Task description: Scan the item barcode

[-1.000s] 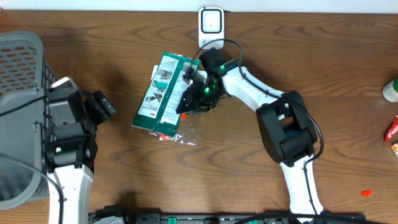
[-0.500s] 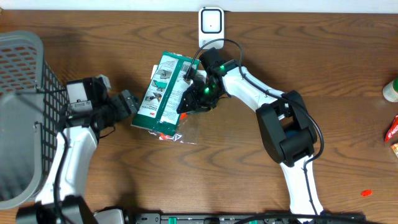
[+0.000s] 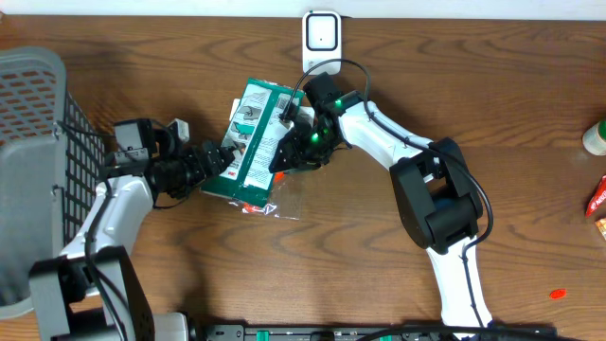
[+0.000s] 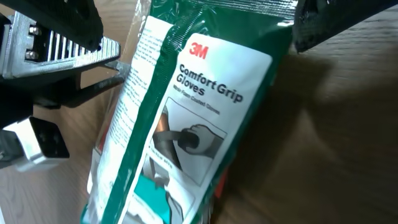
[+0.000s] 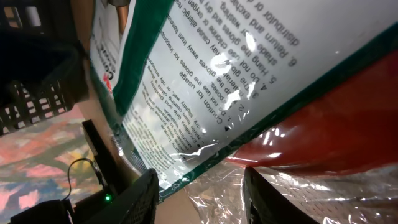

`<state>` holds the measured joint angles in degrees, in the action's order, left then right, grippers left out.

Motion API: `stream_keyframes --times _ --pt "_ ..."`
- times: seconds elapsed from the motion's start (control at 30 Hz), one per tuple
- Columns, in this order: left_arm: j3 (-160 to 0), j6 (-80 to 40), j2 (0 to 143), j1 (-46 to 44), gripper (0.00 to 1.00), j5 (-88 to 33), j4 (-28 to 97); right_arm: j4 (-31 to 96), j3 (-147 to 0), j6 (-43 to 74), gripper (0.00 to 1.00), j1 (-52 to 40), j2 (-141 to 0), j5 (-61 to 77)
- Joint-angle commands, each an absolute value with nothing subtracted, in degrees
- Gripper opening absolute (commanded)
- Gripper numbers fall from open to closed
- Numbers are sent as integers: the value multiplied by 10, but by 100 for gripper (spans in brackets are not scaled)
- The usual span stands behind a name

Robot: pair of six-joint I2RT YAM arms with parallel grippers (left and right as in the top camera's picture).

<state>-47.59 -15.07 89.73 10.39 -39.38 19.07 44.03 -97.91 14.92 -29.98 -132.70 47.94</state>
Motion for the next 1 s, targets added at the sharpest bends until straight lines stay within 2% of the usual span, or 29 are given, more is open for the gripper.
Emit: stream_keyframes --times 0.0,0.3,0.53,0.8,0.97 --pt "-471 -152 921 106 97 -437 191 439 -977 154 42 -304 -1329 479" --pt "-471 -152 974 106 96 -445 185 444 -977 154 43 -304 -1329 479" --pt "-494 -150 940 101 96 -438 185 445 -977 154 45 -304 -1329 479" --pt "-498 -121 846 84 98 -235 181 445 -977 154 46 -304 -1329 479" --pt "-498 -99 874 84 98 -226 167 446 -977 154 46 -304 -1329 479"
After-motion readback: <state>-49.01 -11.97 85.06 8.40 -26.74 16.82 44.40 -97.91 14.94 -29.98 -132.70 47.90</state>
